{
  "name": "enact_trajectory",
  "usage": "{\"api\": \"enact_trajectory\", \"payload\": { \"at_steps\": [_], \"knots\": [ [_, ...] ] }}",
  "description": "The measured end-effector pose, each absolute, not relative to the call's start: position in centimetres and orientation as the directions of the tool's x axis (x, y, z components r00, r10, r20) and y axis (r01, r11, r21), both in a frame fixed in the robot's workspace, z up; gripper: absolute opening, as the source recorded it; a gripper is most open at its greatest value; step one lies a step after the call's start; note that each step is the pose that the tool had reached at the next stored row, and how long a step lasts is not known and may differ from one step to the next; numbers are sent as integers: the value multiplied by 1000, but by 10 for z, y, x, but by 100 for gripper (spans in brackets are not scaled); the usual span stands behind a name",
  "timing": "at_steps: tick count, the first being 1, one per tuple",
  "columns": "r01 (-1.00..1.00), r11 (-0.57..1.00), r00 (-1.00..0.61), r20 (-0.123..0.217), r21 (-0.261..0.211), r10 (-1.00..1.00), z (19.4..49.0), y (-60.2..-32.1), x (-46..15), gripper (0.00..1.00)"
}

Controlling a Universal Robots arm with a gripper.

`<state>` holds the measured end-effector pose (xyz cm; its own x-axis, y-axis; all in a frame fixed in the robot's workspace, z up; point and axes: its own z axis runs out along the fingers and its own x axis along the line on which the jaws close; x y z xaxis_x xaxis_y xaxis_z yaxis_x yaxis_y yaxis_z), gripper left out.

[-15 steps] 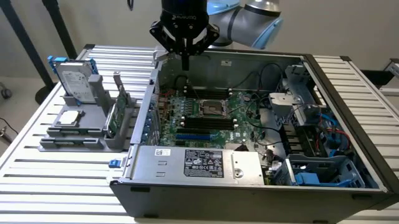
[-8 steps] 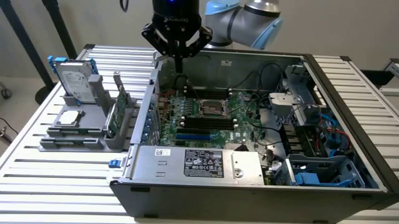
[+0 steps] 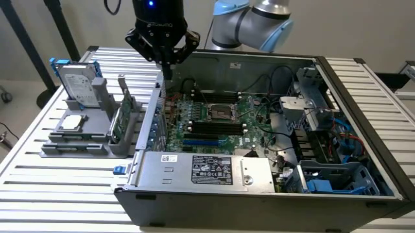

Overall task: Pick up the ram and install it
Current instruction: 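Reach for the ram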

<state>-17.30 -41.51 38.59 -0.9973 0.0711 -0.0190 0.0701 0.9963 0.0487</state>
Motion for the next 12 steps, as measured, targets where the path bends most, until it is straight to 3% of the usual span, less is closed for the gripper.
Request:
{"api": "enact_trajectory", "payload": {
  "at_steps": [12],
  "knots": [
    [70, 996, -997, -19, 49, 71, 376, -417, -228, 11]
  ]
}}
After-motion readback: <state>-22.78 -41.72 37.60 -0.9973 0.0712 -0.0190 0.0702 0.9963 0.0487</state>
